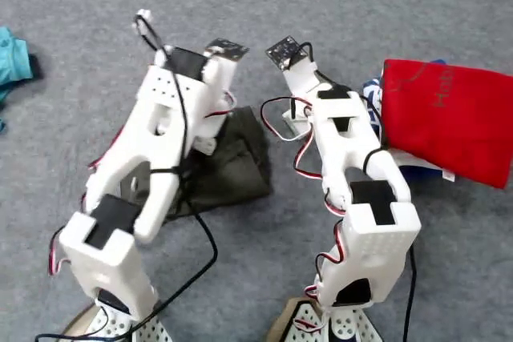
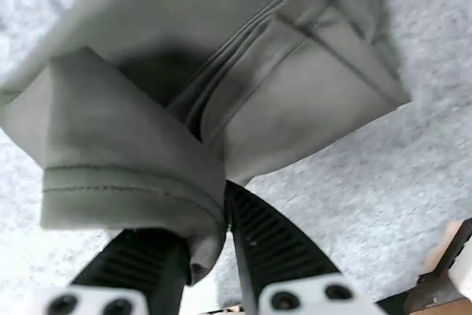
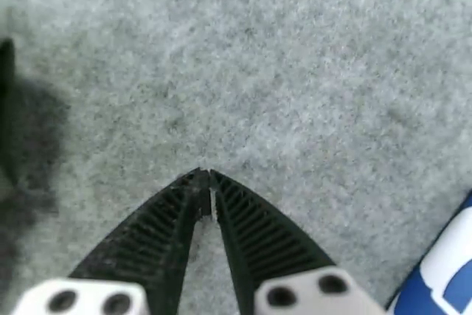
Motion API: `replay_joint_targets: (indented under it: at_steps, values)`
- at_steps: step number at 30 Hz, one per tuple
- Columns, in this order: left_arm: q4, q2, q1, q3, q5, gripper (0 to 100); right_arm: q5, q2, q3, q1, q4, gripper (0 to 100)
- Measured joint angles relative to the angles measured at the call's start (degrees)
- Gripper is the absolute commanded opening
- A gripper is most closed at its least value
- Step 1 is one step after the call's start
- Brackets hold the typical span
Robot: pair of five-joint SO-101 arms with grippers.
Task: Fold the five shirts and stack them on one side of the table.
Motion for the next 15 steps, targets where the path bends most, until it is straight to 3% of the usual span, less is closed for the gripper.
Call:
replay_joint_targets:
  at_steps: [15]
  values:
    - [0.00, 12.13, 4.04, -12.22, 8.53, 2, -3.69, 0.00, 0.00, 2.55, 0.00, 0.2]
